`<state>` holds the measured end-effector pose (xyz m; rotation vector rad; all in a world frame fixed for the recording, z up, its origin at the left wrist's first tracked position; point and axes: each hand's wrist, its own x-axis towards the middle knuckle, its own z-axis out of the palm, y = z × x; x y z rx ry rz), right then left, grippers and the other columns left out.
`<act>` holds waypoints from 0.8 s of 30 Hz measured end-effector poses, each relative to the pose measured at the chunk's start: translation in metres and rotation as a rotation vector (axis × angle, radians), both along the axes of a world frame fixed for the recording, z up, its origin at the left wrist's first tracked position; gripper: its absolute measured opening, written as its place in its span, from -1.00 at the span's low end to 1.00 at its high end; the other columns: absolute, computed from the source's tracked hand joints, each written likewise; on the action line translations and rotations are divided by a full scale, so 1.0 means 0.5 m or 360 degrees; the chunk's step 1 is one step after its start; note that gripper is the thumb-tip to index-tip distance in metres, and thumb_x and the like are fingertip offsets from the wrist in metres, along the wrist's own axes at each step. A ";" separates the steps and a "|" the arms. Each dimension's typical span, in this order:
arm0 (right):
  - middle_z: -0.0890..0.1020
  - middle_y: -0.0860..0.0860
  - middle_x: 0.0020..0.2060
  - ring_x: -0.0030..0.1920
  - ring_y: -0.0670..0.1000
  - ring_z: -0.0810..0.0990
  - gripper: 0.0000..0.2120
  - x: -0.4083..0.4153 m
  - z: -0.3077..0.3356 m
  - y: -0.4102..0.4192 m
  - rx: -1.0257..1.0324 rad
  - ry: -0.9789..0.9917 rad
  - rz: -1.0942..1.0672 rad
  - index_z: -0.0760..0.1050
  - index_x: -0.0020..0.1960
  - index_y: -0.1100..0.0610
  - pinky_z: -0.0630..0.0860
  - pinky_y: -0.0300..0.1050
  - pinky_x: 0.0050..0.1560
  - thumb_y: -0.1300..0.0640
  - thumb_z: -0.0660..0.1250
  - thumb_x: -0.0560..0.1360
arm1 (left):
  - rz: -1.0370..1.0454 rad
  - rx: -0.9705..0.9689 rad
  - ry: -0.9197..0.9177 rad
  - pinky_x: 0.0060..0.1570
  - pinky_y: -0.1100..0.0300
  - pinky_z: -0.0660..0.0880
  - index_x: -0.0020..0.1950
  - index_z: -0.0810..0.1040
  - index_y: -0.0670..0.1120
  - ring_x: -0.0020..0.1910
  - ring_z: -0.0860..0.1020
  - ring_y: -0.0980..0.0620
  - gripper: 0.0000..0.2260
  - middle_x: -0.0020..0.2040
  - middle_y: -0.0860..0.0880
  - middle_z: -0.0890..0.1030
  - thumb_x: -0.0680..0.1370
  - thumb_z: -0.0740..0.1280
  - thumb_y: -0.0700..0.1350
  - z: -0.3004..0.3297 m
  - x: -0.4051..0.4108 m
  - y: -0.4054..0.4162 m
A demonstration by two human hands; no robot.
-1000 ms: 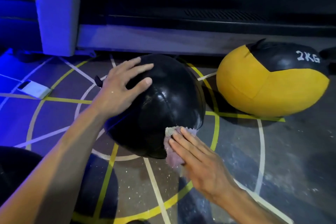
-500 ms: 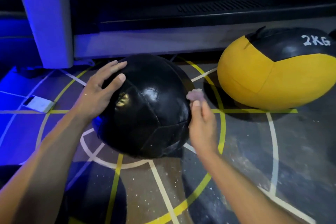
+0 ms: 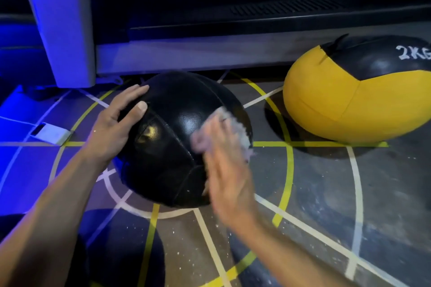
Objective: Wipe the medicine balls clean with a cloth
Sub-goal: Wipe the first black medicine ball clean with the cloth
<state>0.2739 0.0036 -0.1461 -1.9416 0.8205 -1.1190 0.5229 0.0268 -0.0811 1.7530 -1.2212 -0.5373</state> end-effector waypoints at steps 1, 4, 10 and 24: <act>0.28 0.09 0.60 0.64 0.07 0.12 -0.53 -0.004 -0.004 0.027 -0.0201 0.0170 0.0110 0.22 0.60 0.22 0.08 0.11 0.63 0.26 0.14 0.70 | -0.0004 0.0004 0.0004 0.43 0.26 0.23 0.34 0.54 0.31 0.51 0.33 0.26 -0.71 0.50 0.21 0.44 0.63 0.31 0.05 0.000 -0.001 0.003; 0.37 0.13 0.55 0.57 0.05 0.30 -0.54 -0.034 -0.021 -0.011 -0.0475 0.0268 0.0181 0.26 0.58 0.14 0.24 0.00 0.56 0.27 0.11 0.68 | -0.0002 0.0039 0.0057 0.33 0.42 0.26 0.32 0.54 0.34 0.50 0.31 0.31 -0.70 0.49 0.28 0.42 0.60 0.31 0.08 0.004 -0.006 0.017; 0.64 -0.36 -0.04 -0.03 -0.32 0.62 -0.59 -0.062 0.002 -0.057 0.0613 0.0135 -0.0269 0.26 0.57 -0.17 0.51 -0.44 -0.02 0.01 0.03 0.74 | -0.0021 0.0005 -0.0002 0.31 0.56 0.23 0.36 0.52 0.26 0.49 0.28 0.36 -0.69 0.51 0.24 0.40 0.63 0.34 0.03 -0.003 -0.001 0.043; 0.09 -0.07 0.66 0.65 0.04 0.06 -0.45 -0.048 -0.028 0.037 -0.0153 0.0265 0.0018 0.09 0.66 0.07 0.14 0.02 0.57 0.15 0.15 0.71 | -0.0263 0.0173 -0.0937 0.49 -0.31 0.21 0.38 0.47 0.41 0.57 0.25 0.02 -0.43 0.51 0.27 0.39 0.42 0.21 0.54 0.057 -0.091 -0.041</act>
